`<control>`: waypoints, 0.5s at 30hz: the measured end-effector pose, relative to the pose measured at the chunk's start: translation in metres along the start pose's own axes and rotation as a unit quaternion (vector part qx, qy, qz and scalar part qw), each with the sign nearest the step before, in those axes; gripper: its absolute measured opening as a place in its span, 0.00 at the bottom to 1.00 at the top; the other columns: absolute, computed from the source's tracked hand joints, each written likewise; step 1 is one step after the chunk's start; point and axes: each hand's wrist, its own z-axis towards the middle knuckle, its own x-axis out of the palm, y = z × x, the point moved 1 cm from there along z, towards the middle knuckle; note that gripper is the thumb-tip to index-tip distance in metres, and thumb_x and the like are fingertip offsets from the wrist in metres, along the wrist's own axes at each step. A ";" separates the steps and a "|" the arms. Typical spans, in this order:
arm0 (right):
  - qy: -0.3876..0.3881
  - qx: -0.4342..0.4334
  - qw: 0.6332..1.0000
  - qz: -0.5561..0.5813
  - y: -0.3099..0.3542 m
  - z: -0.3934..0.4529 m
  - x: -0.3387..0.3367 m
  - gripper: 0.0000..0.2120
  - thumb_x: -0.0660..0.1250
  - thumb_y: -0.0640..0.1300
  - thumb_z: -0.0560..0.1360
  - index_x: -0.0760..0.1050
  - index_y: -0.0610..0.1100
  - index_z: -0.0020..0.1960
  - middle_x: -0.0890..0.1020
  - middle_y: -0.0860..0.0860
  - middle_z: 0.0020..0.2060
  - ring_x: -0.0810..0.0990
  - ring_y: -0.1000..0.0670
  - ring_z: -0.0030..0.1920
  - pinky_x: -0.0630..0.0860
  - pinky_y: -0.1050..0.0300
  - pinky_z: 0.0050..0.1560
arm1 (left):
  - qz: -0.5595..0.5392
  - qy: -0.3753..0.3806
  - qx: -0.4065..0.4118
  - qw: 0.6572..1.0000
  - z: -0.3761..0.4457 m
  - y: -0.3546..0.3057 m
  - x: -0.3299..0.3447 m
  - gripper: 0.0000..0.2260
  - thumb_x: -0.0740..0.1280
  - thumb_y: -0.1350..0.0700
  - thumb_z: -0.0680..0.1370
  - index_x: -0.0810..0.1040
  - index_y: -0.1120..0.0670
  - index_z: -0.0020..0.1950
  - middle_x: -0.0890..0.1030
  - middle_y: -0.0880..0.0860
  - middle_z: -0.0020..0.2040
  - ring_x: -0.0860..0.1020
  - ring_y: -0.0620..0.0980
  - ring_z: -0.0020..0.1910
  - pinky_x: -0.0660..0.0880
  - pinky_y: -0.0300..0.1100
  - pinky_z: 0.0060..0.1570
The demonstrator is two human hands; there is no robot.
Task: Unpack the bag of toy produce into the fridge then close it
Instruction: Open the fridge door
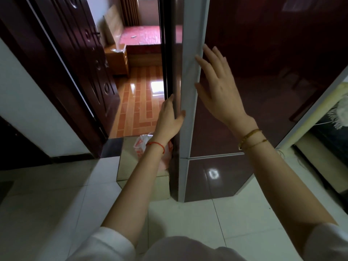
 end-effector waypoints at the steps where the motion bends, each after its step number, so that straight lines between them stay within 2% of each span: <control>1: 0.002 0.000 1.000 -0.001 -0.001 0.003 0.003 0.27 0.61 0.45 0.80 0.59 0.43 0.77 0.57 0.45 0.78 0.51 0.43 0.79 0.50 0.44 0.79 | -0.010 0.004 0.015 1.000 0.004 -0.004 0.001 0.27 0.65 0.58 0.80 0.60 0.56 0.77 0.67 0.50 0.73 0.66 0.47 0.71 0.61 0.33 0.63; 3: 0.005 0.000 1.000 -0.006 -0.004 0.006 0.008 0.28 0.61 0.45 0.80 0.58 0.43 0.78 0.56 0.45 0.79 0.50 0.43 0.79 0.49 0.45 0.79 | -0.020 0.016 0.039 0.999 0.012 -0.008 0.003 0.24 0.64 0.60 0.81 0.63 0.58 0.76 0.70 0.51 0.70 0.67 0.48 0.70 0.60 0.29 0.61; 7: 0.017 -0.002 1.000 -0.012 -0.008 0.008 0.016 0.29 0.61 0.44 0.80 0.56 0.43 0.78 0.54 0.45 0.79 0.49 0.44 0.79 0.46 0.48 0.79 | -0.037 0.029 0.063 0.997 0.028 0.000 0.011 0.21 0.65 0.59 0.80 0.68 0.58 0.73 0.75 0.55 0.68 0.72 0.51 0.67 0.69 0.41 0.66; 10: 0.023 -0.002 1.000 -0.005 -0.009 0.010 0.018 0.29 0.61 0.44 0.80 0.55 0.43 0.79 0.53 0.45 0.79 0.48 0.44 0.79 0.46 0.48 0.79 | -0.043 0.026 0.064 0.997 0.033 0.006 0.016 0.20 0.64 0.59 0.80 0.69 0.57 0.72 0.76 0.54 0.67 0.74 0.50 0.66 0.70 0.41 0.65; 12: 0.027 -0.003 1.000 -0.001 -0.010 0.011 0.020 0.30 0.61 0.44 0.80 0.55 0.43 0.79 0.53 0.45 0.79 0.48 0.44 0.79 0.47 0.47 0.79 | -0.029 0.029 0.072 0.997 0.037 0.010 0.018 0.20 0.64 0.58 0.80 0.69 0.56 0.72 0.75 0.54 0.67 0.72 0.51 0.67 0.70 0.45 0.67; 15: 0.036 0.001 0.999 0.007 -0.011 0.011 0.022 0.29 0.61 0.45 0.81 0.55 0.43 0.79 0.52 0.46 0.79 0.48 0.45 0.80 0.48 0.47 0.79 | -0.002 0.037 0.051 0.998 0.039 0.013 0.020 0.20 0.62 0.59 0.81 0.68 0.55 0.73 0.73 0.55 0.68 0.71 0.51 0.68 0.66 0.39 0.64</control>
